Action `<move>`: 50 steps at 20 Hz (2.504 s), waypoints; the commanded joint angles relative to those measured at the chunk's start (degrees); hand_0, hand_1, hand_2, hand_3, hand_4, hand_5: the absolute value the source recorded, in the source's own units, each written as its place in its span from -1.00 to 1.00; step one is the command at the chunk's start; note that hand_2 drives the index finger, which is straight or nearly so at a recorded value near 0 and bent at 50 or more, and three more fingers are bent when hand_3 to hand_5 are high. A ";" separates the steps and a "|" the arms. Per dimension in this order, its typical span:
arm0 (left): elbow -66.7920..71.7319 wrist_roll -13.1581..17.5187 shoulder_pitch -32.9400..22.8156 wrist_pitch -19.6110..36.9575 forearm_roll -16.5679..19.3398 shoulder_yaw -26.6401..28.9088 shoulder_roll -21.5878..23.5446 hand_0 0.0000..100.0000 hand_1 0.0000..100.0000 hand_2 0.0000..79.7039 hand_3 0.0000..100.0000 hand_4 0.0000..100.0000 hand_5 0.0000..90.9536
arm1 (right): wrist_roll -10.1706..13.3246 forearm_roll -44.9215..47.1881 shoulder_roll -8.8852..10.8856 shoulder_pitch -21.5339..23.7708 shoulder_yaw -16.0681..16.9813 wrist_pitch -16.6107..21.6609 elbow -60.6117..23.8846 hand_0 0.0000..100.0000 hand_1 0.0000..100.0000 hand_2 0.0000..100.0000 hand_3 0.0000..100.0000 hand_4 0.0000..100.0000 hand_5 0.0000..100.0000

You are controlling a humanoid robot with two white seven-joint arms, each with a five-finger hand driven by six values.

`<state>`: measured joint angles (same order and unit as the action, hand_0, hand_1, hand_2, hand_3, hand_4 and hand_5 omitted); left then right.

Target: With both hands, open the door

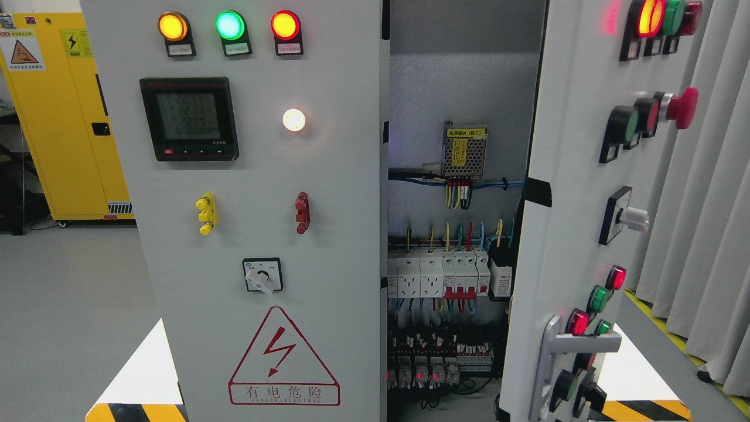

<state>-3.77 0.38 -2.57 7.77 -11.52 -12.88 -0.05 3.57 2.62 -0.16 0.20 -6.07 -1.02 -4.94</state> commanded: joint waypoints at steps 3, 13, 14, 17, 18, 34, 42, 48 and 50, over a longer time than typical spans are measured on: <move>-7.44 -0.03 0.04 0.49 0.01 0.05 1.36 -0.76 0.11 -1.00 -1.00 -1.00 -1.00 | 0.03 0.11 0.34 1.12 -0.52 -0.04 0.63 -1.00 0.00 -0.92 -1.00 -1.00 -1.00; -47.45 19.10 -12.36 2.24 -0.25 4.34 12.35 -0.76 0.11 -1.00 -1.00 -1.00 -1.00 | 0.03 0.11 0.34 1.03 -0.70 -0.04 0.72 -1.00 0.00 -0.92 -1.00 -1.00 -1.00; -49.47 21.57 -12.63 2.51 -0.52 4.53 13.05 -0.76 0.11 -1.00 -1.00 -1.00 -1.00 | 0.03 0.11 0.34 1.03 -0.70 -0.04 0.72 -1.00 0.00 -0.92 -1.00 -1.00 -1.00; -55.80 30.18 -13.33 6.45 -2.10 3.56 18.40 -0.76 0.11 -1.00 -1.00 -1.00 -1.00 | 0.03 0.19 0.34 1.03 -0.52 -0.04 0.72 -1.00 0.00 -0.92 -1.00 -1.00 -1.00; -58.52 32.12 -13.33 7.42 -2.36 3.13 19.99 -0.76 0.11 -1.00 -1.00 -1.00 -1.00 | 0.03 0.11 0.34 1.03 -0.52 -0.04 0.72 -1.00 0.00 -0.92 -1.00 -1.00 -1.00; -97.12 45.14 -12.63 7.87 -23.81 -1.36 41.17 -0.76 0.11 -1.00 -1.00 -1.00 -1.00 | 0.03 0.11 0.34 1.03 -0.52 -0.04 0.63 -1.00 0.00 -0.92 -1.00 -1.00 -1.00; -102.39 47.52 -2.28 -2.22 -35.57 -1.36 43.29 -0.76 0.11 -1.00 -1.00 -1.00 -1.00 | 0.03 0.19 0.25 1.03 -0.52 -0.04 0.63 -1.00 0.00 -0.92 -1.00 -1.00 -1.00; -106.89 47.43 12.83 -18.39 -44.98 -1.27 42.33 -0.76 0.11 -1.00 -1.00 -1.00 -1.00 | 0.03 0.19 0.16 1.03 -0.52 -0.04 0.63 -1.00 0.00 -0.92 -1.00 -1.00 -1.00; -106.63 47.43 19.94 -22.34 -45.61 -1.27 41.45 -0.76 0.11 -1.00 -1.00 -1.00 -1.00 | 0.03 0.19 0.16 1.12 -0.52 -0.04 0.63 -1.00 0.00 -0.92 -1.00 -1.00 -1.00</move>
<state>-100.68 47.96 3.04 -9.31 -51.33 -13.93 39.32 3.61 2.81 0.00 0.00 -6.59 -1.11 -4.30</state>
